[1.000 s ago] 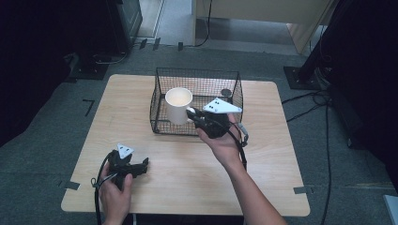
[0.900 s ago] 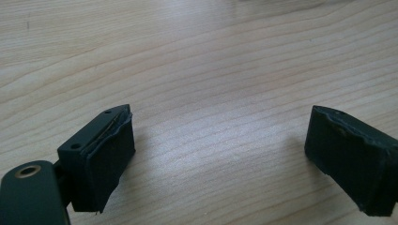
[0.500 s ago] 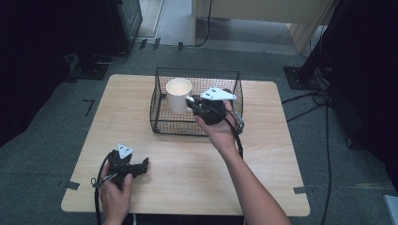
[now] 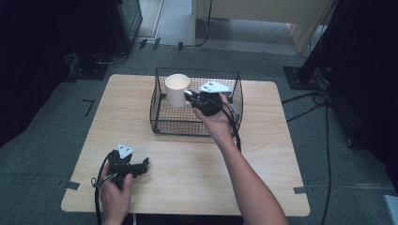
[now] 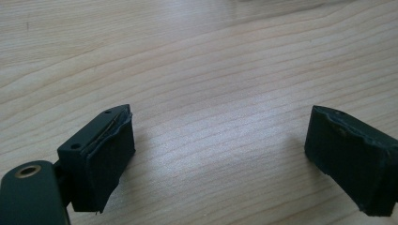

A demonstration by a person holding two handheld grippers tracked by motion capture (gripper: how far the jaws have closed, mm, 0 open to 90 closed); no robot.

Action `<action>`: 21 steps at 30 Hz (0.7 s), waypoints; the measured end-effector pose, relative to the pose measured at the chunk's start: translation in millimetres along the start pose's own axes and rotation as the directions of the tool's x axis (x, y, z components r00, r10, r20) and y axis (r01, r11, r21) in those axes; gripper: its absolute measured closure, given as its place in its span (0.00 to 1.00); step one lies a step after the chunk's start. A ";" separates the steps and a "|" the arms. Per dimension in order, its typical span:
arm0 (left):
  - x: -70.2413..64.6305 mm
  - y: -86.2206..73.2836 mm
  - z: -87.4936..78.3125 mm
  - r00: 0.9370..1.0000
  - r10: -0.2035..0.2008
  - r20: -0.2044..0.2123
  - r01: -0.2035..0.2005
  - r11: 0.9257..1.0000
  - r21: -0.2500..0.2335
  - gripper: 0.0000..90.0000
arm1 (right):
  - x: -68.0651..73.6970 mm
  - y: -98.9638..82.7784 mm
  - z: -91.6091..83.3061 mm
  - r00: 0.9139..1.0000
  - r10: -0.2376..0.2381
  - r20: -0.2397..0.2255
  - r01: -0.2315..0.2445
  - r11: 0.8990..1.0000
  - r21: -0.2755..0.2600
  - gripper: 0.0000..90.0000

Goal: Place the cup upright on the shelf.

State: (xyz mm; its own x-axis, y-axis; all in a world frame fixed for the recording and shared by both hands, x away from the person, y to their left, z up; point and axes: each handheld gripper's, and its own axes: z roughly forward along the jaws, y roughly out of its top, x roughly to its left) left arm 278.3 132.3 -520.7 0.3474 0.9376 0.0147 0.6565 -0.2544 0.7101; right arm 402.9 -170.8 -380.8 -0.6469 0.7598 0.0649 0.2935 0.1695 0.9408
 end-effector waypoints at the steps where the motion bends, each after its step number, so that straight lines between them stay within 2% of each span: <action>1: 0.0 0.0 0.0 1.000 0.000 0.001 0.000 1.000 0.000 0.10 | -1.7 -0.1 2.1 1.000 0.001 -0.006 -0.001 1.000 0.000 0.89; 5: 0.0 0.0 0.0 1.000 0.000 0.001 0.000 1.000 0.001 0.10 | -7.0 -1.2 10.1 1.000 0.000 -0.017 -0.001 1.000 -0.013 0.89; 12: 0.0 0.0 0.0 1.000 0.000 0.000 0.000 1.000 0.001 0.10 | -11.2 -2.6 26.1 0.997 -0.071 -0.027 0.071 0.997 0.011 0.89; 21: 0.0 0.0 0.0 1.000 0.000 0.001 0.000 1.000 0.001 0.10 | -22.1 -7.9 45.4 0.993 -0.097 -0.060 0.098 0.995 0.019 0.89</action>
State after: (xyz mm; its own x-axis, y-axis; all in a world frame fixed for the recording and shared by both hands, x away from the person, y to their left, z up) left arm 278.3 132.4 -520.7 0.3478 0.9375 0.0142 0.6570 -0.2545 0.7097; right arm 446.8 -160.4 -404.8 -0.7136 0.7005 -0.0067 0.2418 0.2552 0.9362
